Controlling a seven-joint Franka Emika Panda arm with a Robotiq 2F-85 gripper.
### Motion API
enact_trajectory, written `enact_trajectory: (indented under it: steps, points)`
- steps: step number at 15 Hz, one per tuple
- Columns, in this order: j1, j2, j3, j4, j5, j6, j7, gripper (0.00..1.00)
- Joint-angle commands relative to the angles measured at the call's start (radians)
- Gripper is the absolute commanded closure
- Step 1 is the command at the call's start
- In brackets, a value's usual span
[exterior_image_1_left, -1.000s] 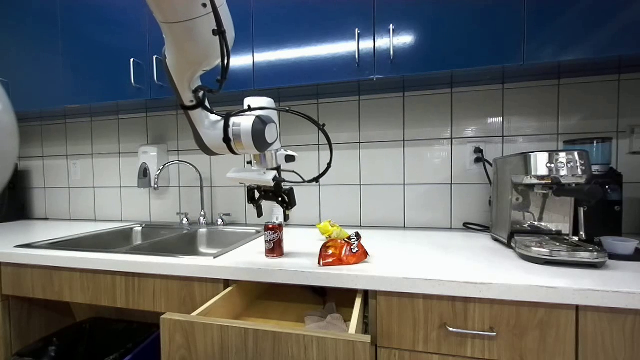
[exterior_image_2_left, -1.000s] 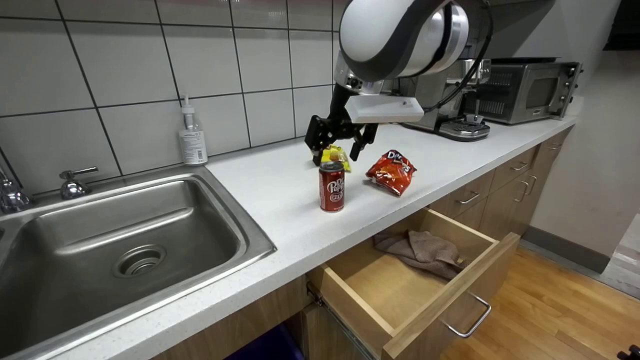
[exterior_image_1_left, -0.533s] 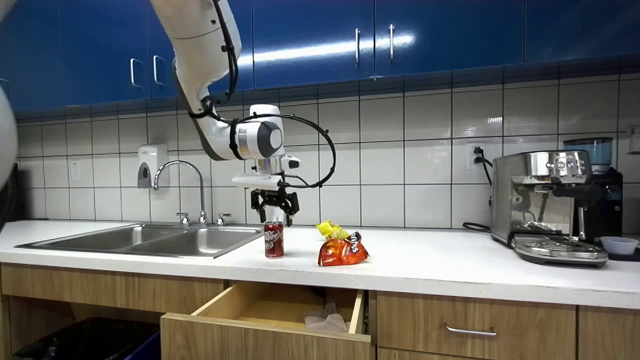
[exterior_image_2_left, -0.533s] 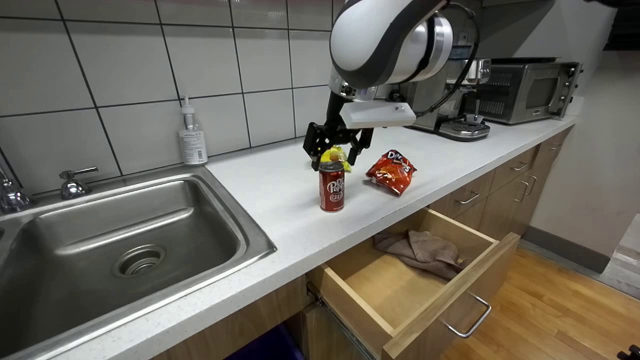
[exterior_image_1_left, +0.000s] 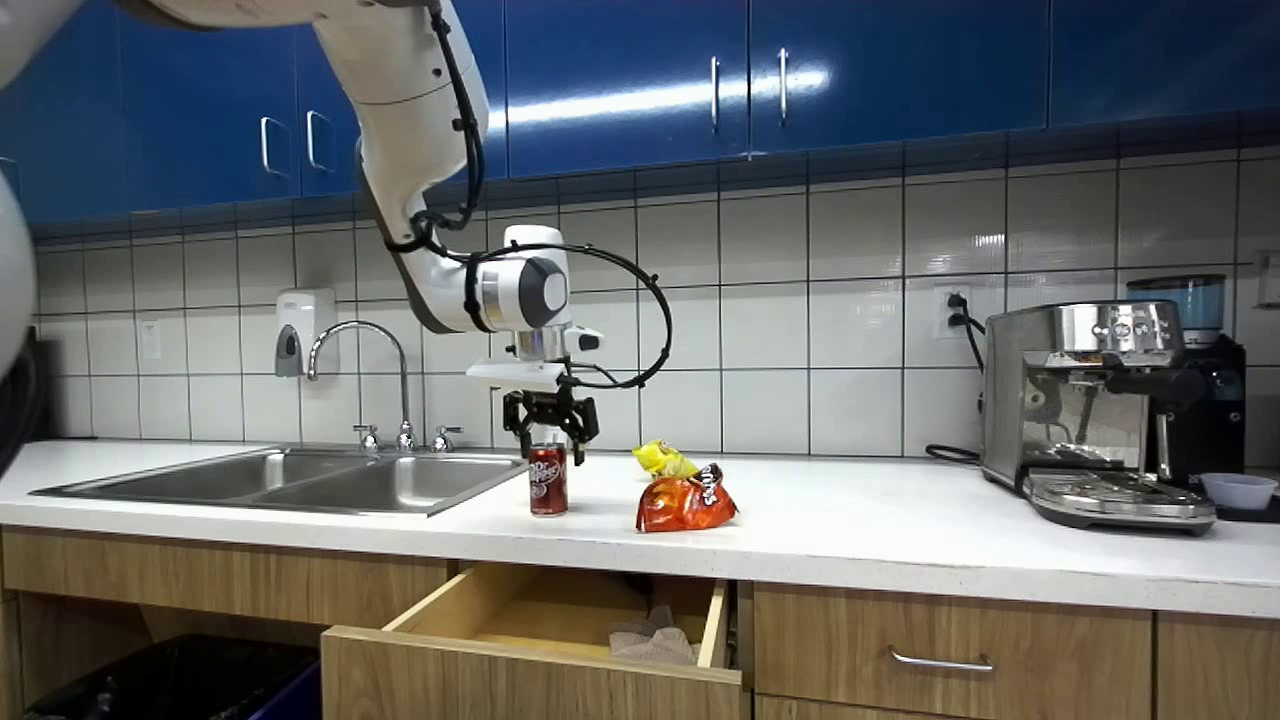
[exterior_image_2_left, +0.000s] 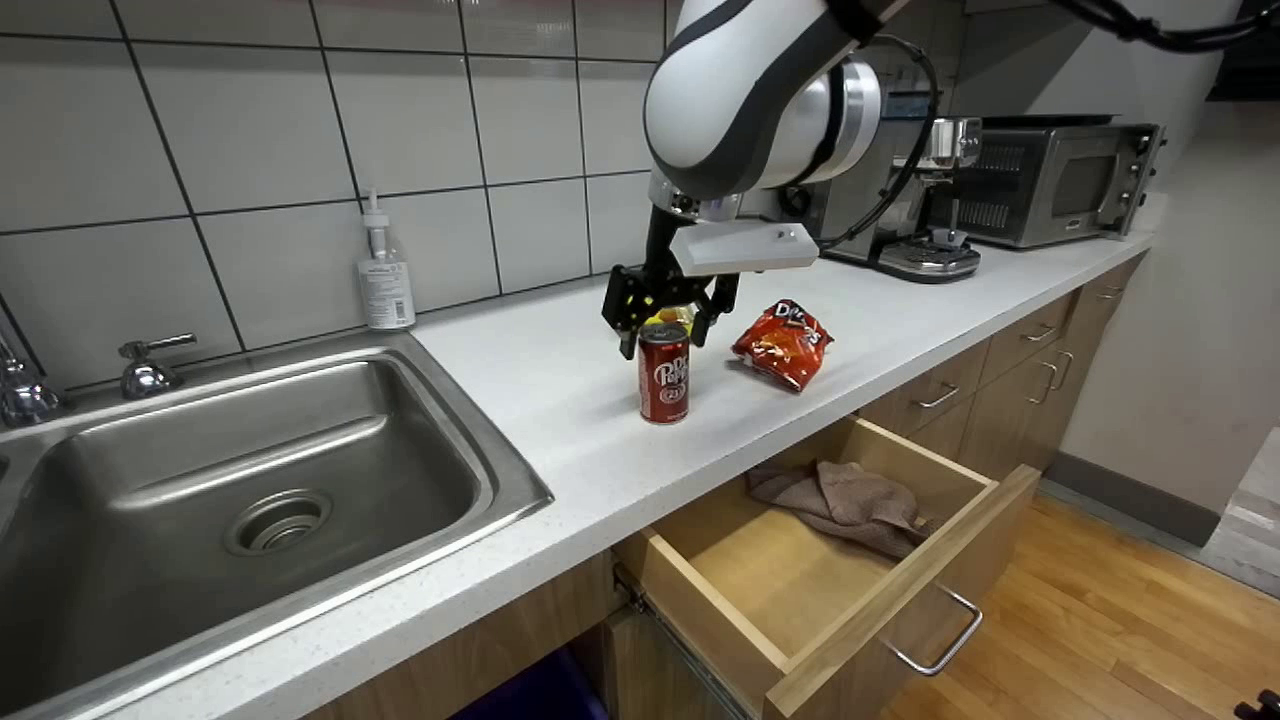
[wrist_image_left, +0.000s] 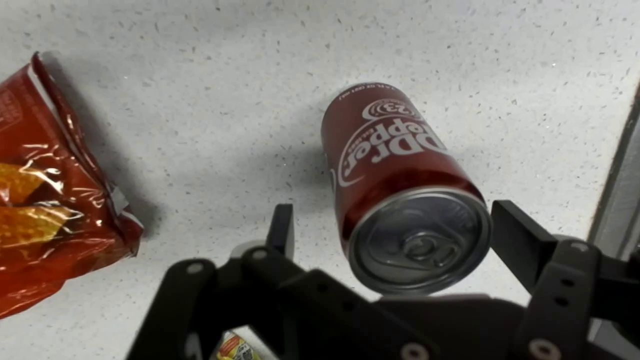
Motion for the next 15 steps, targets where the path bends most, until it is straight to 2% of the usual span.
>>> enact_trajectory:
  steps: [1, 12, 13, 14, 15]
  points:
    - [-0.019, 0.027, 0.018, 0.052, 0.008, -0.051, -0.026, 0.00]
    - [-0.014, 0.044, 0.028, 0.077, 0.004, -0.078, -0.032, 0.00]
    - [-0.014, 0.043, 0.028, 0.076, 0.006, -0.075, -0.031, 0.25]
    - [-0.015, 0.043, 0.028, 0.075, 0.006, -0.073, -0.032, 0.26]
    - [-0.015, 0.042, 0.027, 0.075, 0.005, -0.072, -0.032, 0.34]
